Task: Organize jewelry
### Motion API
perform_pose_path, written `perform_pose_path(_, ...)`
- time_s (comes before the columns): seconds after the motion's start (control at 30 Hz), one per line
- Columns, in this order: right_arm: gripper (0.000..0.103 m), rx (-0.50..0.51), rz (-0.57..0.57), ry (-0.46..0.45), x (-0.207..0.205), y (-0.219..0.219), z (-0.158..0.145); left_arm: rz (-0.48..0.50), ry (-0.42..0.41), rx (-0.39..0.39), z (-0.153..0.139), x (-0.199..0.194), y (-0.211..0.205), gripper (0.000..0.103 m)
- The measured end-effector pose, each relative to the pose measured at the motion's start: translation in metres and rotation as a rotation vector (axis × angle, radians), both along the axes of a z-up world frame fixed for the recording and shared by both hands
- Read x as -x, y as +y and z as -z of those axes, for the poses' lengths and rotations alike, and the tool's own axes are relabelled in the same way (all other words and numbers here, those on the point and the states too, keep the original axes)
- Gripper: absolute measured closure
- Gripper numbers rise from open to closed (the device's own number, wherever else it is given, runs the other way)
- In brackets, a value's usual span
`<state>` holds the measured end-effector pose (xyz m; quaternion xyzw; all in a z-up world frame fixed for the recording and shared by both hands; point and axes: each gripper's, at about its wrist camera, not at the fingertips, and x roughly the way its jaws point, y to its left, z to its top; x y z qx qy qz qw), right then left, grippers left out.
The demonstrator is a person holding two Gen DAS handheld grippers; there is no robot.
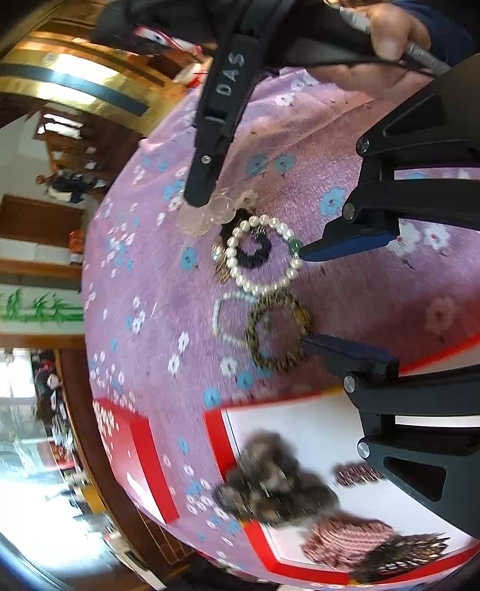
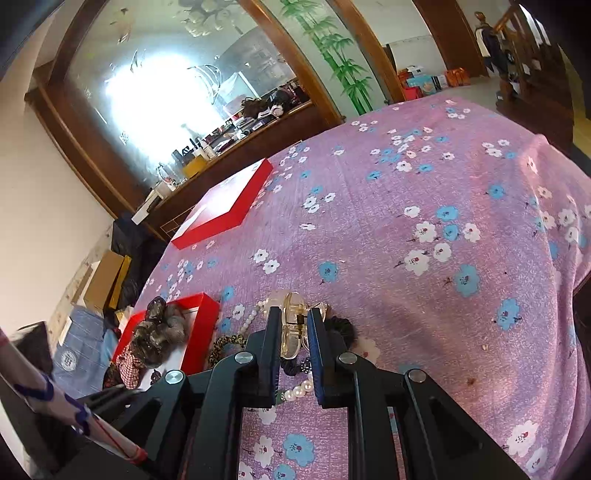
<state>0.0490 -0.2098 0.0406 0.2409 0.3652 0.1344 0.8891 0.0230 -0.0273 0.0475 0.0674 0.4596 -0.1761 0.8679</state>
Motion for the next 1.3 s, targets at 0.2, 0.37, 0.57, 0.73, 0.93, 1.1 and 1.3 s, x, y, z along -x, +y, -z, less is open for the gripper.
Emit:
perform_pose_path(0.2, 0.088, -0.020, -0.001, -0.008, 0.001, -0.004, -0.004, -0.007, 0.031, -0.059, 0.020, -0.019, -0.013, 0.070)
perform_pose_path(0.37, 0.088, -0.030, -0.006, -0.010, 0.001, -0.004, -0.004, -0.040, 0.038, -0.127, 0.028, -0.025, -0.018, 0.086)
perform_pose_path(0.57, 0.088, -0.036, -0.005, -0.012, 0.003, -0.006, -0.005, -0.082, 0.001, -0.029, 0.018, -0.025, -0.006, 0.092)
perform_pose_path(0.73, 0.088, -0.032, -0.014, -0.026, 0.005, -0.002, -0.008, -0.099, -0.110, 0.139, -0.002, -0.015, 0.011, 0.092)
perform_pose_path(0.93, 0.088, -0.009, -0.030, -0.050, 0.009, 0.007, -0.013, -0.127, -0.238, 0.193, -0.023, -0.004, 0.023, 0.091)
perform_pose_path(1.1, 0.088, 0.009, -0.041, -0.059, 0.009, 0.012, -0.015, -0.146, -0.316, 0.191, -0.032, 0.006, 0.028, 0.091)
perform_pose_path(1.3, 0.088, 0.018, -0.054, -0.057, 0.009, 0.017, -0.014, -0.142, -0.311, 0.175, -0.031, 0.006, 0.025, 0.091)
